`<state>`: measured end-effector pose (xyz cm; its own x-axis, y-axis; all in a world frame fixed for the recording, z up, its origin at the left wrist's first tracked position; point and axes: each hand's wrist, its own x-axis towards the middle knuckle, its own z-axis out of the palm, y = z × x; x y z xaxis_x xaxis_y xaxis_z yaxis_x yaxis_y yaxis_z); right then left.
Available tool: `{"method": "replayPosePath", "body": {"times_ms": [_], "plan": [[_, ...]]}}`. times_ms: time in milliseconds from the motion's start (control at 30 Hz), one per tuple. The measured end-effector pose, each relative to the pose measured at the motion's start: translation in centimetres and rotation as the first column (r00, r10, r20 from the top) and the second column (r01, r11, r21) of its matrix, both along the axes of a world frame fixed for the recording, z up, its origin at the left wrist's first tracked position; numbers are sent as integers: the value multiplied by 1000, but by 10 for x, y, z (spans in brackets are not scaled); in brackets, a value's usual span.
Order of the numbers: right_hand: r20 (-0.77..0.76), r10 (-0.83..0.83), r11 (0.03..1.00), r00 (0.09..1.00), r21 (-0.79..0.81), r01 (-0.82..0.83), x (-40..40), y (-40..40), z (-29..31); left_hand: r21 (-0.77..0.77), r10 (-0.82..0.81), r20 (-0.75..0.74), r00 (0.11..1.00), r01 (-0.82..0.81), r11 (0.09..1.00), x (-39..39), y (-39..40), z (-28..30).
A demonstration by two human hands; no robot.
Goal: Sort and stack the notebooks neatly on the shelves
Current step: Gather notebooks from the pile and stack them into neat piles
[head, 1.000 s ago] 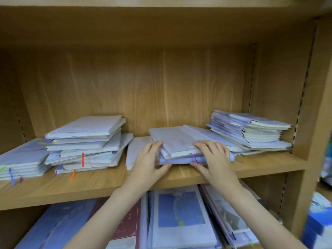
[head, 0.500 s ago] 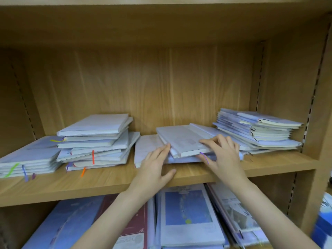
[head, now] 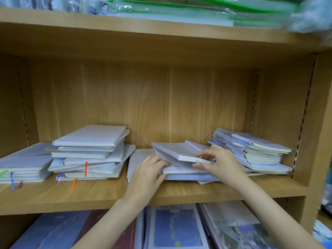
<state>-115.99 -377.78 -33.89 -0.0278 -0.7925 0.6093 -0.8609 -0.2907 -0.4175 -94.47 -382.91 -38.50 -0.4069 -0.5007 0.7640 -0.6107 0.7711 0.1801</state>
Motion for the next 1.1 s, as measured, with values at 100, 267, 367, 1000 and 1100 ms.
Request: {"method": "replayPosePath", "body": {"times_ms": [100, 267, 367, 1000, 1100], "plan": [[-10, 28, 999, 1000, -37, -28, 9, -2, -8, -25, -17, -28, 999, 16, 1000, 18, 5, -2], [-290, 32, 999, 957, 29, -25, 24, -4, -21, 40, 70, -41, 997, -69, 997, 67, 12, -22], [-572, -110, 991, 813, -130, 42, 31, -14, -25, 127, 180, -2, 984, -179, 976, 90, 8, -27], [-526, -174, 976, 833, 17, 215, 45, -25, 7, 245, 136, 186, 973, -180, 953, 53, 7, -5], [-404, -89, 992, 910, 42, 116, 34, -26, 21, 306, 62, 125, 990, -98, 947, 38, 8, 1]]}}
